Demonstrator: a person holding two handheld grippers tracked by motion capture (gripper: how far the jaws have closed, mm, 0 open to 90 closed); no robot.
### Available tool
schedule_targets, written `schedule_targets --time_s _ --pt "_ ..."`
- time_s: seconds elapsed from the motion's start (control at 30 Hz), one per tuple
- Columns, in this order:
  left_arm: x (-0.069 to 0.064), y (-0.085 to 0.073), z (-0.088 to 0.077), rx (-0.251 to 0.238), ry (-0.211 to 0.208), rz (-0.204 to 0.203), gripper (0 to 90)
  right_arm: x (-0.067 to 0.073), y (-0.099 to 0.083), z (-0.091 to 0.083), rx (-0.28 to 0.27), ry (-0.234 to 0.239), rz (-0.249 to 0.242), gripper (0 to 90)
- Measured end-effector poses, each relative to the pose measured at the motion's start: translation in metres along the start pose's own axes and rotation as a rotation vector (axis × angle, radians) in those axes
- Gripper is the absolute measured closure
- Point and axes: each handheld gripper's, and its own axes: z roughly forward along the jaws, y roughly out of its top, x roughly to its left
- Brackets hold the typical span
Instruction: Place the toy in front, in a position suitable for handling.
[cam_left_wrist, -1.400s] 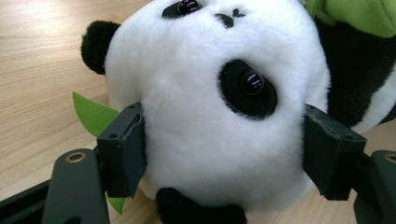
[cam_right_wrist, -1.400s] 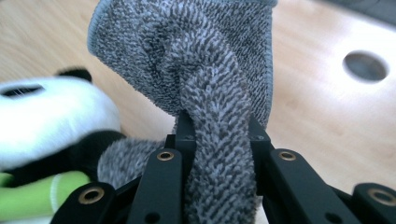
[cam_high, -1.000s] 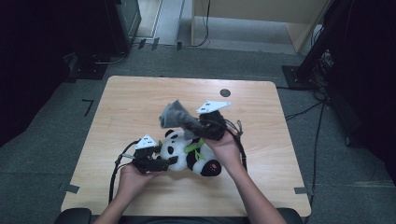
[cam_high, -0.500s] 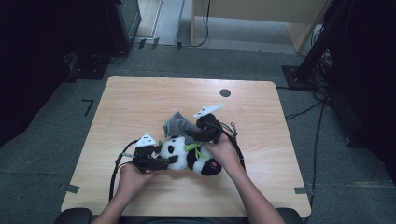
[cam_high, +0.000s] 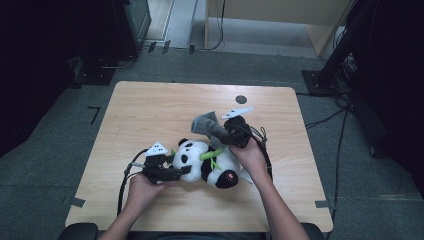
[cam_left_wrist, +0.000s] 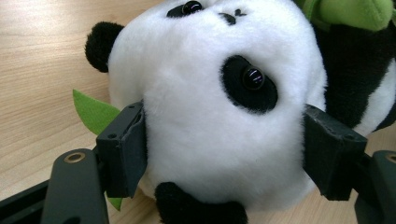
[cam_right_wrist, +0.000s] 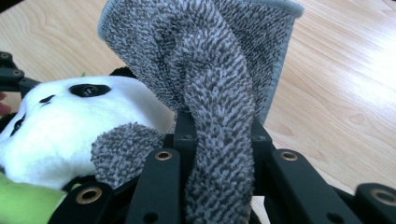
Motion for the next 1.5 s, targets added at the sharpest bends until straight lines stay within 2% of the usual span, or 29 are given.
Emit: schedule_targets --time_s 0.03,0.17,0.23,0.3,0.37,0.47,0.53,0.6,0.67,0.73,0.8,0.83,0.9,0.93,1.0,1.1,1.17,1.2,1.27,1.3,1.4,1.5 --pt "0.0 0.0 0.0 0.0 0.0 0.001 24.9 -0.003 0.0 -0.001 -0.007 -0.005 0.006 74.2" --pt "0.002 -0.001 -0.001 -0.004 -0.015 0.015 24.8 -0.011 -0.001 -0.014 -0.027 -0.114 0.002 75.2" --pt "0.003 -0.001 -0.002 -0.009 -0.025 0.016 24.9 -0.014 0.0 -0.026 -0.062 -0.12 0.012 75.4" --pt "0.004 0.0 -0.001 -0.02 -0.029 0.007 25.2 -0.013 0.003 -0.038 -0.117 -0.093 0.02 75.4" --pt "0.005 0.001 -0.001 -0.021 -0.028 0.011 25.5 -0.006 0.007 -0.049 -0.163 -0.055 0.013 75.4" --pt "0.004 0.003 -0.001 -0.026 -0.023 0.006 26.6 0.012 0.014 -0.058 -0.203 0.006 -0.027 75.4" --pt "0.003 0.004 -0.001 -0.03 -0.015 0.016 28.3 0.028 0.017 -0.057 -0.216 0.05 -0.062 75.3" --pt "0.003 0.004 -0.001 -0.036 -0.01 0.015 29.1 0.045 0.019 -0.05 -0.195 0.097 -0.104 75.3" --pt "0.004 0.005 -0.001 -0.036 -0.008 0.012 29.7 0.061 0.017 -0.041 -0.141 0.126 -0.136 75.4" --pt "0.006 0.006 -0.001 -0.032 -0.007 0.003 30.6 0.071 0.011 -0.031 -0.087 0.118 -0.171 75.6" --pt "0.007 0.006 0.001 -0.02 -0.006 -0.004 32.3 0.075 -0.001 -0.021 -0.031 0.107 -0.178 76.0" --pt "0.007 0.007 0.001 -0.01 -0.003 -0.008 33.3 0.075 -0.007 -0.018 -0.028 0.11 -0.177 76.1" --pt "0.006 0.008 0.003 -0.003 0.004 -0.01 34.4 0.073 -0.018 -0.017 -0.056 0.127 -0.162 76.2" --pt "0.006 0.008 0.003 -0.005 0.004 -0.01 34.5 0.073 -0.021 -0.02 -0.062 0.118 -0.17 76.3" --pt "0.007 0.008 0.003 -0.005 0.0 -0.008 34.5 0.07 -0.024 -0.026 -0.057 0.082 -0.173 76.3" --pt "0.009 0.008 0.004 -0.01 -0.011 -0.02 34.3 0.06 -0.028 -0.032 -0.045 0.024 -0.153 76.4" --pt "0.009 0.008 0.004 -0.014 -0.013 -0.024 33.8 0.052 -0.031 -0.035 -0.048 0.033 -0.114 76.4" --pt "0.01 0.008 0.004 -0.017 -0.014 -0.026 33.6 0.049 -0.033 -0.037 -0.043 0.017 -0.109 76.5" --pt "0.011 0.009 0.005 -0.027 -0.022 -0.04 33.1 0.043 -0.035 -0.039 -0.024 -0.043 -0.122 76.5" --pt "0.012 0.009 0.005 -0.032 -0.026 -0.044 32.9 0.038 -0.036 -0.04 -0.017 -0.063 -0.11 76.5" --pt "0.012 0.009 0.006 -0.043 -0.029 -0.047 32.4 0.024 -0.039 -0.044 -0.025 -0.066 -0.058 76.5" --pt "0.011 0.008 0.006 -0.046 -0.028 -0.032 32.2 0.02 -0.033 -0.053 -0.061 -0.055 -0.027 76.7"
